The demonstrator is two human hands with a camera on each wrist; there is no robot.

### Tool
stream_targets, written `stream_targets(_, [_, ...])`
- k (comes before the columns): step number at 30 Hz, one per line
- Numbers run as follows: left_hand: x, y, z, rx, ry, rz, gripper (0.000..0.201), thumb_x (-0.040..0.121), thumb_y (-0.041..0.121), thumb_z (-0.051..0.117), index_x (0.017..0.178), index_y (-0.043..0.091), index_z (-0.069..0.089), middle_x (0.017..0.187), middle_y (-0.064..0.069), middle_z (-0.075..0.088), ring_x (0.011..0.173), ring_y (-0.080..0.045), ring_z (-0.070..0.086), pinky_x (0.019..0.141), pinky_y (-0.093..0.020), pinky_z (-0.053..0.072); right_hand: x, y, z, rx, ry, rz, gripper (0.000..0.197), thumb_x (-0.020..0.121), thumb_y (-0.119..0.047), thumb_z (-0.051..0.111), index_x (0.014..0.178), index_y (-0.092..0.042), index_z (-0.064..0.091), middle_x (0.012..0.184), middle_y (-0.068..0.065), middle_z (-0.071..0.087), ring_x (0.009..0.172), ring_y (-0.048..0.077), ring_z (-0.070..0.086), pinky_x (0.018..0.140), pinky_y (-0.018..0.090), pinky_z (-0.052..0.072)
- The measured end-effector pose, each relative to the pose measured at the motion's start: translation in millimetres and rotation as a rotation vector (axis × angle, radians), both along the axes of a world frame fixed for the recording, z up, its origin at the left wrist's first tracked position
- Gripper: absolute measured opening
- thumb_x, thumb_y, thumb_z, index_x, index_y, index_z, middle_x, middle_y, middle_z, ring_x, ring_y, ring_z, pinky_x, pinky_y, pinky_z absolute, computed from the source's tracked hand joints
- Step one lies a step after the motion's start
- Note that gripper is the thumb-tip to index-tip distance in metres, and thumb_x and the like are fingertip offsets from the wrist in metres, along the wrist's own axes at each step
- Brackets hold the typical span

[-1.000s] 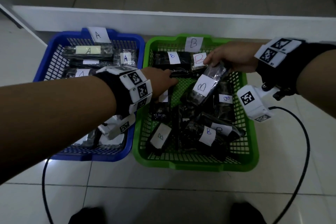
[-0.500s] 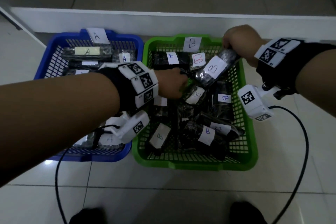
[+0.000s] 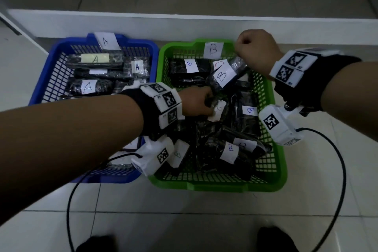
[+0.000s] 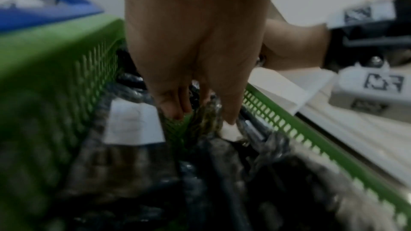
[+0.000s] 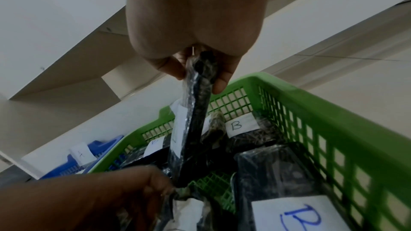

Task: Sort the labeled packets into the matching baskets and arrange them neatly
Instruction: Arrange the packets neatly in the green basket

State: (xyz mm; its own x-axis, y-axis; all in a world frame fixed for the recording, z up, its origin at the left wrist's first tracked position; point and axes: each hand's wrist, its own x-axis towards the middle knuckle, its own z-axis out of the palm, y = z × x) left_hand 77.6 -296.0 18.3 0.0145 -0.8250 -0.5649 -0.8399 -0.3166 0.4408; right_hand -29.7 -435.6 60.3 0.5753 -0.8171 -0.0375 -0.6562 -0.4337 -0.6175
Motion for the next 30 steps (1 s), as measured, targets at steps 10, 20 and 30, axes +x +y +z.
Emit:
stream_targets(10, [45,-10,39,0.009,0.028,0.029,0.019,0.089,0.029,0.059,0.083,0.014,0.049,0.079,0.001,0.052,0.073,-0.015,0.049,0.061,-0.024,0.041,2,13,-8,-0.058,-0.053,0.004,0.018,0.08,-0.009,0.047,0.072,-0.002,0.062,0.072,0.014,0.061,0.07,0.022,0.054,0.067,0.028,0.044])
stream_targets(20, [107,-5,88,0.327,0.264,0.295,0.038,0.064,0.024,0.062,0.097,0.004,0.061,0.087,-0.005,0.071,0.07,-0.009,0.067,0.054,-0.017,0.05,1,39,-29,0.104,0.145,0.248,0.019,0.09,-0.007,0.046,0.091,-0.003,0.064,0.092,0.01,0.063,0.082,0.023,0.057,0.07,0.027,0.043])
stream_targets(30, [79,-5,68,0.324,0.298,0.213,0.048,0.09,0.009,0.058,0.132,0.027,0.043,0.122,-0.006,0.058,0.102,-0.024,0.062,0.072,-0.025,0.057,-8,39,-49,0.034,0.354,0.339,0.028,0.087,-0.005,0.055,0.113,-0.011,0.059,0.115,0.012,0.064,0.107,0.03,0.057,0.089,0.033,0.045])
